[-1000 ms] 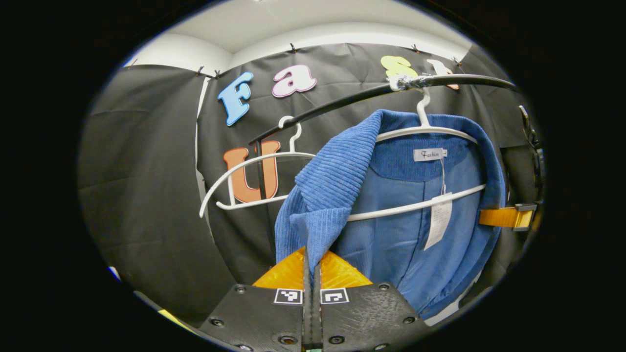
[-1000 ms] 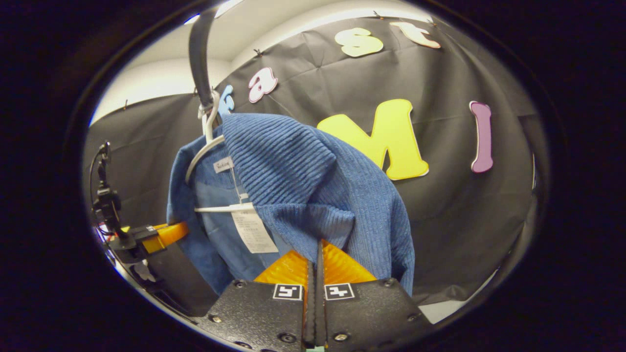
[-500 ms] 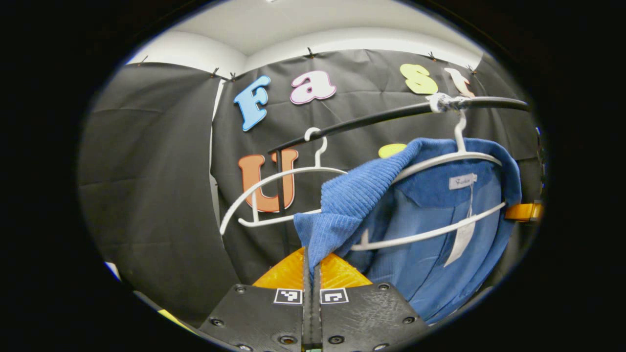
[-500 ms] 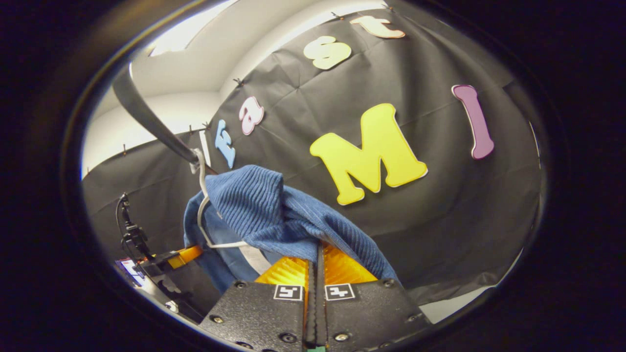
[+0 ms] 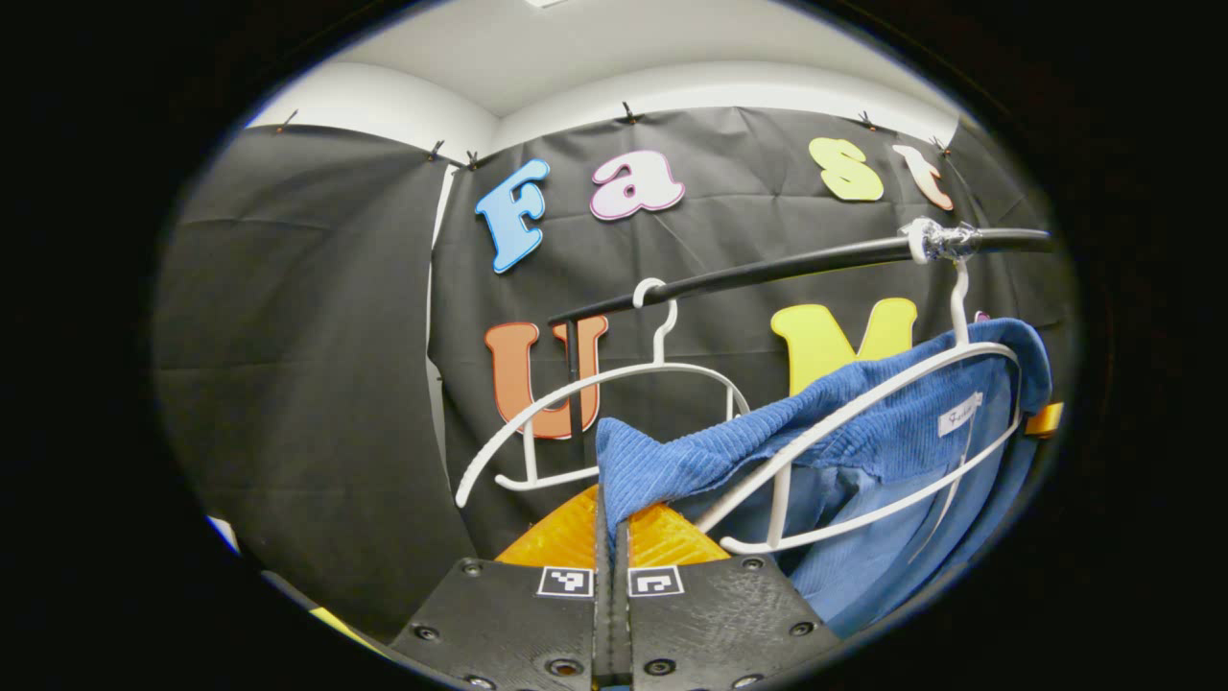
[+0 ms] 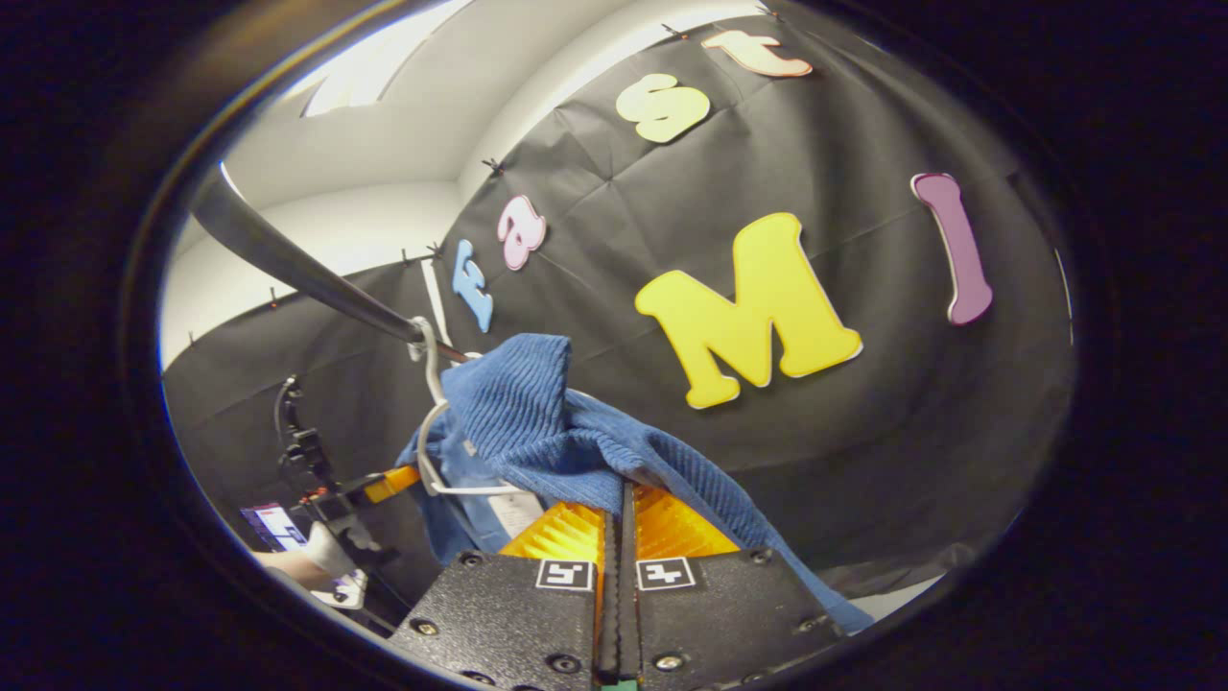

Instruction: Grasp the clothes on the hanger with both hands and then place them into the laundry hamper below.

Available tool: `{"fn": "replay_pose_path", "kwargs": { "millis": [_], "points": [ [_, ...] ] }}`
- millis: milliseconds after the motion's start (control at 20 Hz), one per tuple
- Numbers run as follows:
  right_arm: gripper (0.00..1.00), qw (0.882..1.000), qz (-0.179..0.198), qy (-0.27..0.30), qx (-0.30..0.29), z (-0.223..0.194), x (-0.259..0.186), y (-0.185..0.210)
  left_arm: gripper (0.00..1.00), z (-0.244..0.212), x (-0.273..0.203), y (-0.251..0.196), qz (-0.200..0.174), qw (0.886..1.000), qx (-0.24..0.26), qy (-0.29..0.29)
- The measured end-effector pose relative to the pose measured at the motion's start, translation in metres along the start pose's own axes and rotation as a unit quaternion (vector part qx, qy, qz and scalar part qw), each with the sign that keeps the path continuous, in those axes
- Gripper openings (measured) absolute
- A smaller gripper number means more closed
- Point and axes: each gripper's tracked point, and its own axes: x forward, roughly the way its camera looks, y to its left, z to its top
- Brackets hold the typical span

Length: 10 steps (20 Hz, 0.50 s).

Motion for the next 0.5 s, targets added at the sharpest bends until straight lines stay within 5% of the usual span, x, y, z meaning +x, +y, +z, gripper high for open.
{"fn": "replay_pose_path", "kwargs": {
  "millis": [350,500],
  "points": [
    [0.04,0.988,0.096,-0.027,0.114,0.031,-0.010,0.016,0.02,0.014,0.016,0.009,-0.001,1.000,-0.014,-0.005],
    [0.03,0.982,0.085,-0.053,0.159,0.049,-0.002,-0.006,0.00,0.015,0.022,0.010,-0.004,1.000,-0.010,-0.004]
  ]
}}
